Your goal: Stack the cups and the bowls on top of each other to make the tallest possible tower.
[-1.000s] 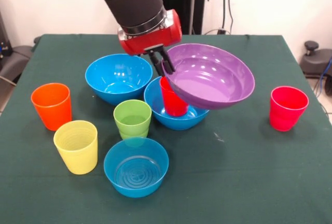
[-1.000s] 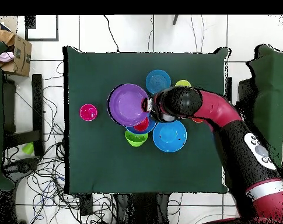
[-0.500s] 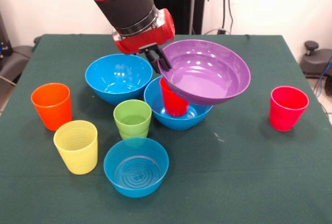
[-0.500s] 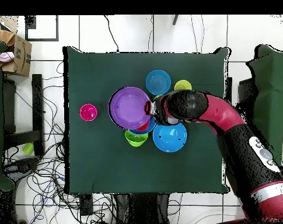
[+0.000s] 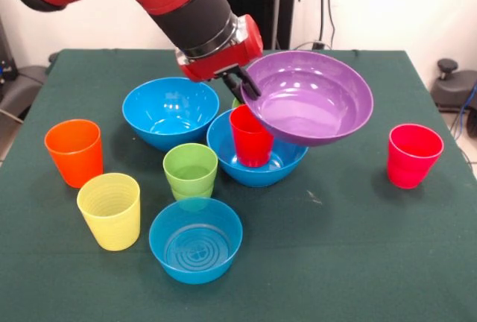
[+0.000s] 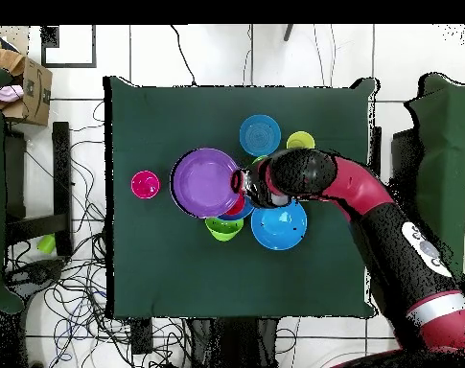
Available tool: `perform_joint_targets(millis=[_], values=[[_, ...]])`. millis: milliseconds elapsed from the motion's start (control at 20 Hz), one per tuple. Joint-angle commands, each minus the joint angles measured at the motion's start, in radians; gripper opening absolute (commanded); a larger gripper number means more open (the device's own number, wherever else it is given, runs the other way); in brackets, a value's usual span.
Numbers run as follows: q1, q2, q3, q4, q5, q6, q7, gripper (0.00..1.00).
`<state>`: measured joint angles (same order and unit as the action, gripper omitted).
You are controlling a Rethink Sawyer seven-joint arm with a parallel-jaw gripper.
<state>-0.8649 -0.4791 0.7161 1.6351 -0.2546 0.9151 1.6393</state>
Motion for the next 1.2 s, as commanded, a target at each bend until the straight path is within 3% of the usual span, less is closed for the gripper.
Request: perform_joint_targets(millis=[50,400,950,1200], values=[[0.012,0.079,0.035,-0.067,-0.095,0.124,-0.293,0.0],[-0.002,0.096,0.046,-0.125,-0.105,0.196,-0.337,0.0],[-0.015,0.106,0.079,-0.126,-0.107,0.227,-0.32,0.0],[-0.008,0.027,0.079,-0.134,-0.124,0.255,-0.294,0.0]])
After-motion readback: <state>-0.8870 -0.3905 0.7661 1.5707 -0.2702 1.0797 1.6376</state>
